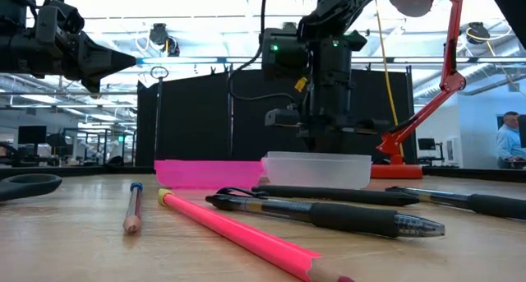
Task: Pick & place school supplies into a supply box
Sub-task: Put the yellow pen into the supply box, then put the black scissors into the supply box
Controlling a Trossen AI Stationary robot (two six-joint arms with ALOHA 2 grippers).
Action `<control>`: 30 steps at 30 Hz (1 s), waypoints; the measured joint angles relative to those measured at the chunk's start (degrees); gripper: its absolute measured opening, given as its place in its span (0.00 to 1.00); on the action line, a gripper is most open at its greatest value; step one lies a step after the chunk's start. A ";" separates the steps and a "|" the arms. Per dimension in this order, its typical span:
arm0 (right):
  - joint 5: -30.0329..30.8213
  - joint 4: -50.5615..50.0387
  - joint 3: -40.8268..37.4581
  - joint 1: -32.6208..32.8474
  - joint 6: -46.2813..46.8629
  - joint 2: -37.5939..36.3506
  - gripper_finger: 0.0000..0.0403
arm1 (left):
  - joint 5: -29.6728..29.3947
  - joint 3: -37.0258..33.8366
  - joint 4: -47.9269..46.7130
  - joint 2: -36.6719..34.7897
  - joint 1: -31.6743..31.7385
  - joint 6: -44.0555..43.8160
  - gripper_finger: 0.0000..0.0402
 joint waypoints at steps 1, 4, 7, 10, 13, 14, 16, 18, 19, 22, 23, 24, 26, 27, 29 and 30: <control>-0.01 -0.01 -0.12 0.00 -0.08 0.00 0.17 | 0.00 0.00 0.00 0.00 0.01 0.00 0.02; -0.01 0.08 -0.17 0.00 -0.26 -0.02 0.19 | 0.00 0.00 -0.02 0.00 0.01 0.00 0.02; 0.11 0.38 -0.26 0.00 -1.48 -0.45 0.21 | 0.00 0.00 -0.02 -0.02 0.01 0.00 0.02; 0.33 1.17 -0.28 0.00 -2.91 -2.00 0.23 | 0.00 0.00 -0.03 -0.02 0.02 -0.02 0.02; 0.40 2.00 -0.26 0.00 -2.89 -4.04 0.24 | 0.00 0.00 -0.04 0.00 0.02 -0.02 0.02; 0.46 2.10 -0.26 0.00 -2.88 -4.67 0.25 | 0.00 0.00 -0.04 0.00 0.00 -0.02 0.02; 1.33 1.94 -0.26 0.00 -2.88 -6.65 0.26 | 0.00 0.00 -0.06 -0.01 0.02 -0.01 0.02; 1.90 1.85 -0.26 0.02 -3.31 -8.80 0.26 | 0.00 0.00 -0.08 -0.01 0.02 -0.02 0.02; 1.93 1.74 -0.26 0.08 -4.50 -10.02 0.26 | 0.00 0.00 -0.08 -0.02 0.02 -0.02 0.02; 5.02 2.65 -0.26 1.65 -12.77 -14.65 0.25 | 0.00 0.00 -0.32 -0.01 0.01 0.00 0.02; 7.24 3.07 -0.26 2.76 -15.75 -16.24 0.24 | 0.00 0.00 -0.61 -0.02 0.02 0.00 0.02; 10.05 3.81 -0.26 4.09 -18.62 -17.93 0.23 | 0.00 0.00 -0.70 0.00 0.00 0.00 0.02; 15.48 5.31 -0.26 6.76 -23.61 -20.78 0.21 | -0.20 0.00 -0.64 0.00 0.00 0.00 0.02; 17.73 6.30 -0.26 8.05 -25.97 -22.23 0.20 | -0.39 0.00 -0.59 0.00 0.02 0.02 0.02; 22.54 8.05 -0.26 10.78 -30.68 -24.98 0.18 | -0.55 0.00 -0.56 0.00 0.01 0.02 0.02; 25.72 9.32 -0.26 12.43 -33.67 -26.38 0.17 | -0.56 0.00 -0.54 0.00 0.02 0.03 0.02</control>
